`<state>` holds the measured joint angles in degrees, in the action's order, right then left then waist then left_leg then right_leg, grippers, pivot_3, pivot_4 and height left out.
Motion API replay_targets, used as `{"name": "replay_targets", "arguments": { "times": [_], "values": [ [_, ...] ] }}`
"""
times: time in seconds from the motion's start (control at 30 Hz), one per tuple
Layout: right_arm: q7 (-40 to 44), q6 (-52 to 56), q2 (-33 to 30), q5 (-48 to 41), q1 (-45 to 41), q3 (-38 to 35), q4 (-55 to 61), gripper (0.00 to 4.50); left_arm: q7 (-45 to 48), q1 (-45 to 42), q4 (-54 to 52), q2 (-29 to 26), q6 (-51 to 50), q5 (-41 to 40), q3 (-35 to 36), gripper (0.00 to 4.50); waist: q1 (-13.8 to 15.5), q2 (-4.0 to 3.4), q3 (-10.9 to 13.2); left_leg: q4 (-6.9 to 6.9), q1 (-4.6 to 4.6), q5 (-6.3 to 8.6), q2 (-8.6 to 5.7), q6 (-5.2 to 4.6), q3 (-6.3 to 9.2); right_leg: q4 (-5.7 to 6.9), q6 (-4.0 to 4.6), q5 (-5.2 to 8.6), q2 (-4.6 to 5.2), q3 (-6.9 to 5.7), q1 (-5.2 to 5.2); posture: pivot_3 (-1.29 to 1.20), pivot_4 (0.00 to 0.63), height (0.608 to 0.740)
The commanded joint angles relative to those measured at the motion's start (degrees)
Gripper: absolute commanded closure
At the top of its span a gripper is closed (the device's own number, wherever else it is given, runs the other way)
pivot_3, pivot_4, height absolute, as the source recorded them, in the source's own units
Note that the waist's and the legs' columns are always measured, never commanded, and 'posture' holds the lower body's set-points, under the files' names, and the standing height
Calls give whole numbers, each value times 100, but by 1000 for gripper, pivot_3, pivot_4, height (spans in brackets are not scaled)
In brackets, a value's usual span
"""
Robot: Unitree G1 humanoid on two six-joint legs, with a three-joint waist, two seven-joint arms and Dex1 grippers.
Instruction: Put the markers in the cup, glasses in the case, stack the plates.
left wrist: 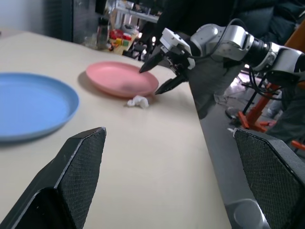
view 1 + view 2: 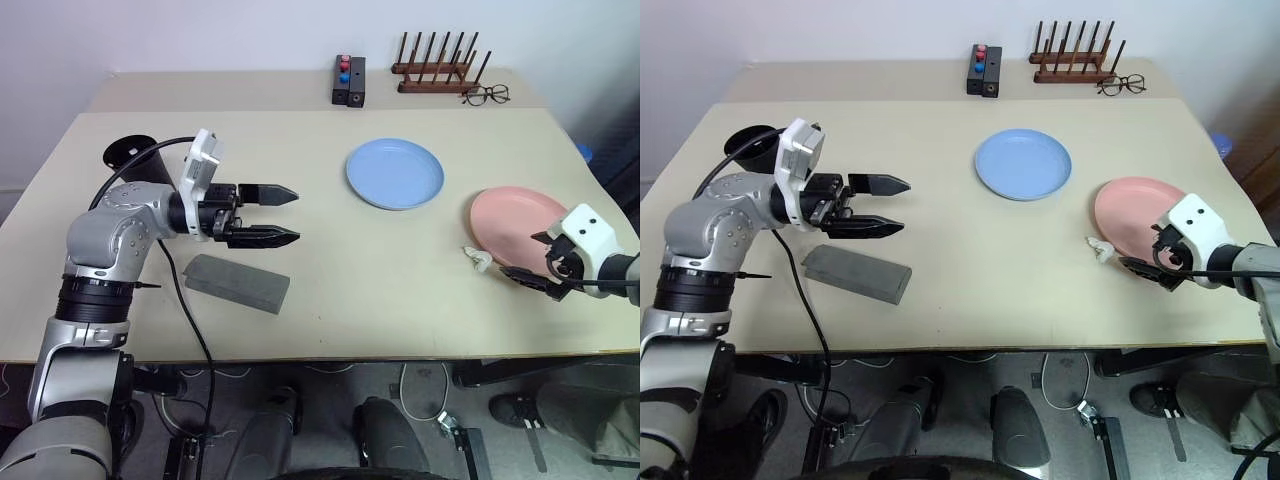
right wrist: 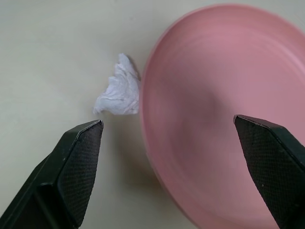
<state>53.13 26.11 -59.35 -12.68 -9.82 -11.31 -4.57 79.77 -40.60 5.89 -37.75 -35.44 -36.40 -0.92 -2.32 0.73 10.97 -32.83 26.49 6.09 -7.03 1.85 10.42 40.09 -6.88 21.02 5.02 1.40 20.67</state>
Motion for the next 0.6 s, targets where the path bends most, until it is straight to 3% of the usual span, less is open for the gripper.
{"name": "replay_targets", "arguments": {
  "times": [0.03, 0.1, 0.3, 0.43, 0.6],
  "values": [
    [-156, -253, 73, 250, -230, 139, -298, 531, -53, 60, -238, -66, 175, 66, 98, 0, 5, 0, 0, 0, -1, 0, 0, 0, 0, 0, 0, 0, 0, 0, -1, 0, 150, 738],
    [-202, -404, 1, 494, -244, 319, -499, 1246, -87, 93, -255, -57, 255, 123, 94, 0, 23, -2, 1, -1, 1, 0, -1, 0, 0, 0, 2, 1, 1, 1, 0, 0, 150, 738],
    [-542, -889, -42, 947, -827, 474, -1107, 4322, -136, 97, -164, -84, 446, 249, 105, 0, 16, -6, 3, 0, -1, 1, -1, 0, -2, -2, 2, 1, 1, 2, 1, 0, 150, 738],
    [-1205, -1528, 143, 1454, -1666, 662, -1784, 4423, -496, -43, 273, 129, 1129, 557, 241, 0, 8, -6, 2, 2, -2, 1, -1, 1, -2, -3, 2, 1, 0, 2, 0, 0, 150, 738],
    [-1537, -1741, 1081, 1201, -2785, 664, -1949, 4423, -1320, -248, 957, 494, 2242, 1067, 499, 0, -43, -5, 3, 3, -1, 0, 0, 1, -4, -2, -2, -1, -1, 2, 3, 0, 150, 738]
  ]
}}
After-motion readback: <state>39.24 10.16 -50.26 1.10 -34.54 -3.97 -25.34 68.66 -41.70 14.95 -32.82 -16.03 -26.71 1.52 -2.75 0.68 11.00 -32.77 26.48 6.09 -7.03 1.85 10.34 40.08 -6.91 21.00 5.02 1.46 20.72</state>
